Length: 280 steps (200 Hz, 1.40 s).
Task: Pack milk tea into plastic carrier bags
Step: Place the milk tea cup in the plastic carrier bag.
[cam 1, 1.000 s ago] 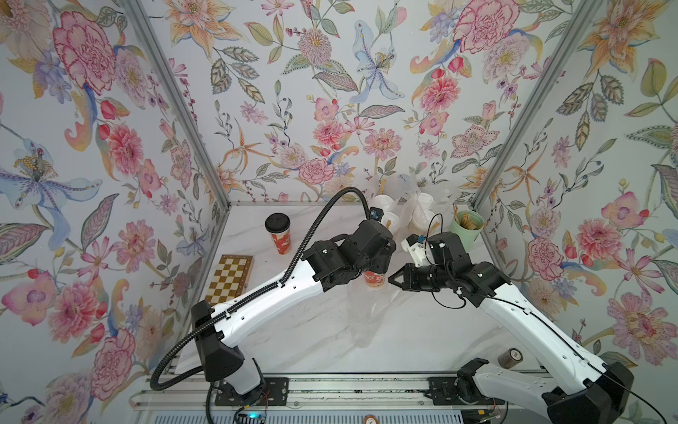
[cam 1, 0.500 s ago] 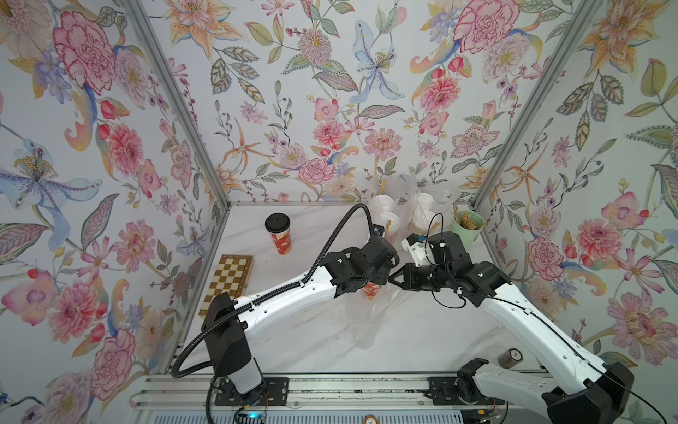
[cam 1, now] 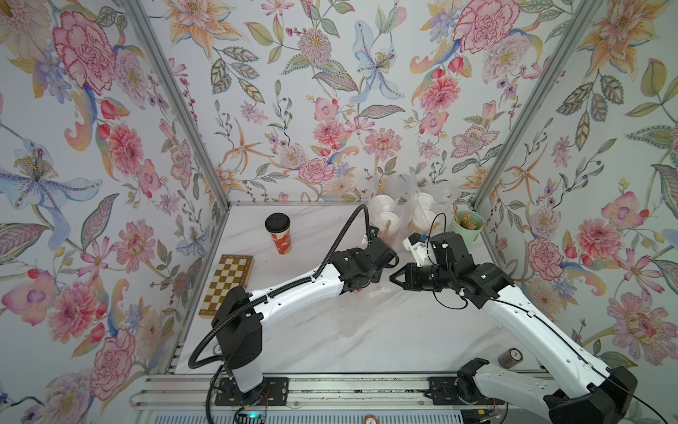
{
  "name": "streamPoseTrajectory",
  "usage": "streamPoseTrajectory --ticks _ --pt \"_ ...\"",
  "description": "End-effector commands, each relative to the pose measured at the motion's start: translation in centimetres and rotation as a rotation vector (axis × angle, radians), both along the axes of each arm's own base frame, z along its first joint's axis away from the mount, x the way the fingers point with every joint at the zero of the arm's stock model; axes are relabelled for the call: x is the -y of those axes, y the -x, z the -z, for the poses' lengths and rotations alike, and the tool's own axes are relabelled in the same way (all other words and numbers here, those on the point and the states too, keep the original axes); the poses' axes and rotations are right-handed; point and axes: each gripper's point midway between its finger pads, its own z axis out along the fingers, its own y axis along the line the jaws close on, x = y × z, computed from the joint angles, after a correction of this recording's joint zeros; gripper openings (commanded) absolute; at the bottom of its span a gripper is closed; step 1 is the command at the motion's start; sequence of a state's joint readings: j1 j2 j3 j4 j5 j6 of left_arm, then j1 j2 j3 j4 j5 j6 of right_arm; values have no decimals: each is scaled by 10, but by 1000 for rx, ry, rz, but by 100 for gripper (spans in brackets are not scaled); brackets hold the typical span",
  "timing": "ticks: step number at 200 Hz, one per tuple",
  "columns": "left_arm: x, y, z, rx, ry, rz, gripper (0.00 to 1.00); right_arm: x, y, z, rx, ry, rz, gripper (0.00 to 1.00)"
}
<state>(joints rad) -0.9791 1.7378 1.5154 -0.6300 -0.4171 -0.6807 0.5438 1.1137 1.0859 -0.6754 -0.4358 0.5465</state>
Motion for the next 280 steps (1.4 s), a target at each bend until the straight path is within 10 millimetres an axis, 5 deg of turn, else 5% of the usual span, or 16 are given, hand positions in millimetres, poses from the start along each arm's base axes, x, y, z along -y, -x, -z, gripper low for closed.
streamPoseTrajectory --ticks 1,68,130,197,268,280 --pt "-20 -14 7 24 -50 -54 31 0 -5 -10 58 9 -3 0" --pt "-10 -36 19 18 14 11 38 -6 -16 5 54 16 4 0" --pt "1 -29 -4 5 88 67 73 -7 -23 15 47 27 9 0" --pt "-1 -2 -45 -24 198 128 78 -16 -13 3 18 -31 -17 42" --pt "-6 17 -53 -59 195 147 76 -27 20 -1 -37 -64 -53 51" --pt "-12 23 -68 -39 218 151 76 -35 34 2 -51 -55 -89 51"
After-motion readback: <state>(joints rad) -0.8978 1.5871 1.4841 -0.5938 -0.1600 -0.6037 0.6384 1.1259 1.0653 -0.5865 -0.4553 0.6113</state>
